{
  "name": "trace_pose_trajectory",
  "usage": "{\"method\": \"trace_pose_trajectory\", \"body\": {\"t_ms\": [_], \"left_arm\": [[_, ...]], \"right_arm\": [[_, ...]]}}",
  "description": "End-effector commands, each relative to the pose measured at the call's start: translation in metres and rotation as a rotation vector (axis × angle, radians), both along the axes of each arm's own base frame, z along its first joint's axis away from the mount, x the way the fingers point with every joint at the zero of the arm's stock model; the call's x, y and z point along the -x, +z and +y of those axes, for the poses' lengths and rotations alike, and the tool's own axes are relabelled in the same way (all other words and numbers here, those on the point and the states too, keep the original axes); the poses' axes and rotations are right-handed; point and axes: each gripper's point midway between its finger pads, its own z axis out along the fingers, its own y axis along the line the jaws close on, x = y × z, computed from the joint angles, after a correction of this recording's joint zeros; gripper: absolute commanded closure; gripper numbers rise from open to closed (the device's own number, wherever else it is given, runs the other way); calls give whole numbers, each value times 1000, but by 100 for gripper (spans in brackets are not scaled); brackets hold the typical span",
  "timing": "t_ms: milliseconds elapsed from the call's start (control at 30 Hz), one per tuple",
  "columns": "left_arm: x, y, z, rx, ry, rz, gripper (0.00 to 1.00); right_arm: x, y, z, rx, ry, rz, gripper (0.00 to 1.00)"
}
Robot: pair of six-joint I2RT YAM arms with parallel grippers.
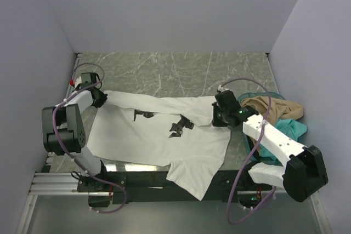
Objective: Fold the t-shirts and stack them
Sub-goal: Fold the tshirt
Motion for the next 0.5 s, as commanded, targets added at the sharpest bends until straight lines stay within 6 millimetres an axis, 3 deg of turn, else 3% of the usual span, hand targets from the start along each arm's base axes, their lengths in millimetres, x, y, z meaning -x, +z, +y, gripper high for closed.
{"method": "trace_pose_trajectory", "body": {"t_ms": [0,67,167,200,267,300,467], "left_arm": [[7,15,8,-44,20,-15,76],[16,19,12,-50,52,-4,68],[31,32,20,-64,131,10,36],[34,38,22,-68,153,14,19],[33,56,23,-69,159,-21,1],[29,67,22,-65,157,-43,1],[5,98,6,-4,74,-155,1]], "right_arm": [[16,-5,10,-32,17,13,83],[29,-8,12,-4,44,36,75],[40,-1,14,12,71,42,58],[39,6,15,5,79,23,46],[38,15,14,2,81,2,34],[34,24,16,-7,84,-27,26],[2,52,18,-45,32,-113,16]]}}
